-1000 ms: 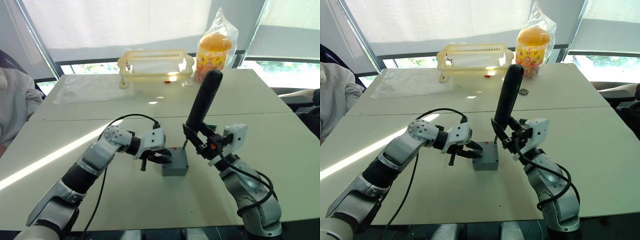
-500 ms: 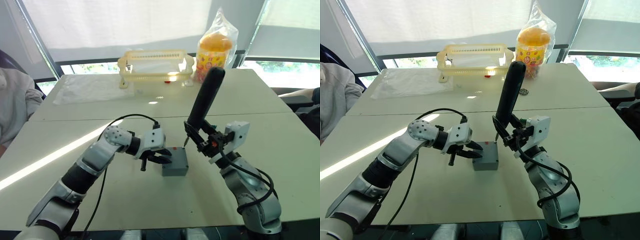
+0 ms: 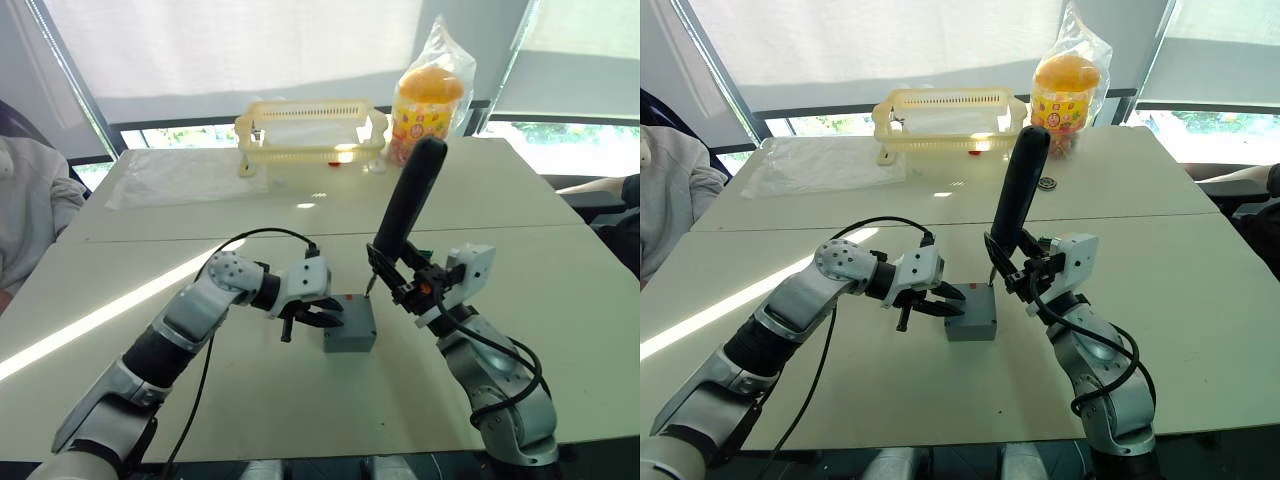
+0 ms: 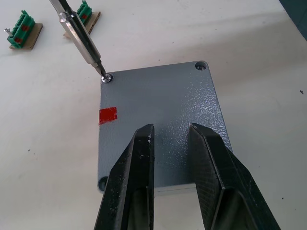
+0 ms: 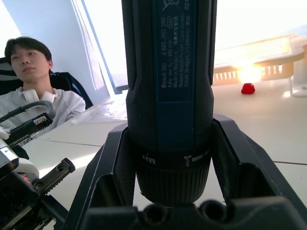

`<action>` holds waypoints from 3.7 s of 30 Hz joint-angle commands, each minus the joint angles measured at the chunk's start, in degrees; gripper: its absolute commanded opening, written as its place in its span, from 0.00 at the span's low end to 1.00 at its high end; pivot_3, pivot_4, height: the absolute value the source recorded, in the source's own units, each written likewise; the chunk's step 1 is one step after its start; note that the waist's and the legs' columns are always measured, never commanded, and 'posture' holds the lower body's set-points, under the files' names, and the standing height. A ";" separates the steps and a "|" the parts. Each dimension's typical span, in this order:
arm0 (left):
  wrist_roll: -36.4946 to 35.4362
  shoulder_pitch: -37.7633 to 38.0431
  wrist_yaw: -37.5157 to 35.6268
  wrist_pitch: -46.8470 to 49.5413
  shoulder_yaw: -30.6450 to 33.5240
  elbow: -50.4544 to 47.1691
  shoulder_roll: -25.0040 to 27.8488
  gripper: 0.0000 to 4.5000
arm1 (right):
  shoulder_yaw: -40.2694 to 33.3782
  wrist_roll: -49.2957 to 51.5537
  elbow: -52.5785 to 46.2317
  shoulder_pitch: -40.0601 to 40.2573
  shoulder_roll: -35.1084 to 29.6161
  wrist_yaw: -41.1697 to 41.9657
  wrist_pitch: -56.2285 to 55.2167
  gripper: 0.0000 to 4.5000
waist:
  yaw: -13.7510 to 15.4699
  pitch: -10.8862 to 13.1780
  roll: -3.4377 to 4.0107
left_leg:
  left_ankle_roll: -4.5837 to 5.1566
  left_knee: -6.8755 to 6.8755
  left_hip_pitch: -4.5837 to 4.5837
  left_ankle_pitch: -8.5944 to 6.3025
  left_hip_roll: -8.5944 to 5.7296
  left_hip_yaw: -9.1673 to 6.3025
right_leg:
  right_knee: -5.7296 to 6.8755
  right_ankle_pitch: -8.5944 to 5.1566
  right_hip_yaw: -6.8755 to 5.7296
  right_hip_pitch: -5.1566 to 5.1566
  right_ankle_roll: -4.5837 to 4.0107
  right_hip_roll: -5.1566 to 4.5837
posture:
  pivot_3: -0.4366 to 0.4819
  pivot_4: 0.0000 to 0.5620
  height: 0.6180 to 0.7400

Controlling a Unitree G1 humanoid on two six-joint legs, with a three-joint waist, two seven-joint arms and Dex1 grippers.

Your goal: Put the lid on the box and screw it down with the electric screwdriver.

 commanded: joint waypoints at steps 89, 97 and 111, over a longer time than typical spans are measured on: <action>4.42 2.37 0.20 -0.01 -2.97 0.44 -0.60 0.25 | 5.58 -11.23 6.89 3.51 -6.35 3.53 -3.58 0.40 | 0.35 -1.43 -1.08 | -0.01 -0.77 1.06 -0.02 0.06 -0.06 | -0.93 -0.40 -0.12 1.19 -0.54 -0.14 | 0.48 0.27 1.00; 4.63 2.12 -0.43 -0.31 -3.29 0.62 -0.38 0.25 | 4.95 -10.63 6.45 3.69 -5.62 3.19 -3.76 0.40 | 0.33 -1.43 -1.08 | -0.01 -0.81 1.06 -0.02 0.13 -0.05 | -1.01 -0.40 -0.12 1.19 -0.55 -0.16 | 0.48 0.27 1.00; 5.35 1.77 -1.43 -1.42 -3.95 2.33 -0.49 0.25 | -3.70 0.87 -7.39 -5.76 -7.00 0.64 5.93 0.40 | 0.36 -1.17 -0.79 | -0.01 -0.85 0.90 -0.02 0.15 -0.08 | -1.06 -0.38 -0.09 1.02 -0.58 -0.24 | 0.48 0.27 1.00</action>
